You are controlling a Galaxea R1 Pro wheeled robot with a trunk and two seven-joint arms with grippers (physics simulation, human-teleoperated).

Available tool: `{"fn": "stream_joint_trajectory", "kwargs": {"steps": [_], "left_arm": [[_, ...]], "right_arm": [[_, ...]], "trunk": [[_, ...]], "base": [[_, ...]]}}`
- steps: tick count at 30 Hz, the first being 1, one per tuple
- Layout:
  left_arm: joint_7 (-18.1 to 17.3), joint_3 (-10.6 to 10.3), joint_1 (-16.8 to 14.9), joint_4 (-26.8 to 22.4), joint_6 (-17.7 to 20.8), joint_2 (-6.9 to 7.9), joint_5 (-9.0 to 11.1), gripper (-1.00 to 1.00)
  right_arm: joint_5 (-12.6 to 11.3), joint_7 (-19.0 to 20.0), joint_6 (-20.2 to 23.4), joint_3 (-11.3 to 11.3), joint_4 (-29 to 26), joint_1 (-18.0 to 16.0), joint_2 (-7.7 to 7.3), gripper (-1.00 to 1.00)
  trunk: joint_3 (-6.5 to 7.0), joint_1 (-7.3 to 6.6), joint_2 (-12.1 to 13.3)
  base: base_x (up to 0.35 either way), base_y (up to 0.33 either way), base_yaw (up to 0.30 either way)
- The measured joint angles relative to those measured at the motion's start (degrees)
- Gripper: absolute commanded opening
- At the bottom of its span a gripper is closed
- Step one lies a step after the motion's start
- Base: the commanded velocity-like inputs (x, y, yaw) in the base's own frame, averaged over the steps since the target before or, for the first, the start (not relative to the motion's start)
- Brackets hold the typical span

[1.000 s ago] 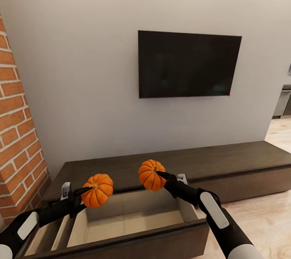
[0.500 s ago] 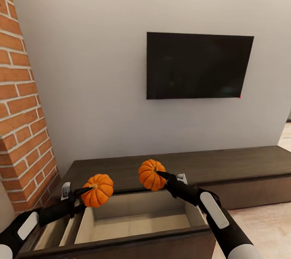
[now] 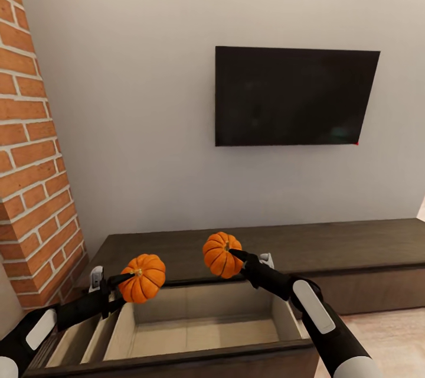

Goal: Place each of the two pumpkins and all three candles from the living room inside a cabinet in the living room (use any cabinet), then make sure every cabinet is closed, and position the cauldron so it is next to a table in the living room.

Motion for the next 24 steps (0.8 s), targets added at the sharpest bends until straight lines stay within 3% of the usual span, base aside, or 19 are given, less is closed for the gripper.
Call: {"fn": "stream_joint_trajectory", "kwargs": {"steps": [19,24], "left_arm": [[0.0,0.0,0.0,0.0,0.0,0.06,0.0,-1.0],[0.1,-0.2,0.0,-0.1,0.0,0.03,-0.1,-1.0]], "right_arm": [[0.0,0.1,0.0,0.0,0.1,0.0,0.14,-1.0],[0.1,-1.7,0.4,0.2,0.3,0.0,0.27,-1.0]], "trunk": [[0.0,0.0,0.0],[0.0,0.01,0.0]], "base": [[0.08,-0.011,0.0],[0.004,-0.001,0.0]]}}
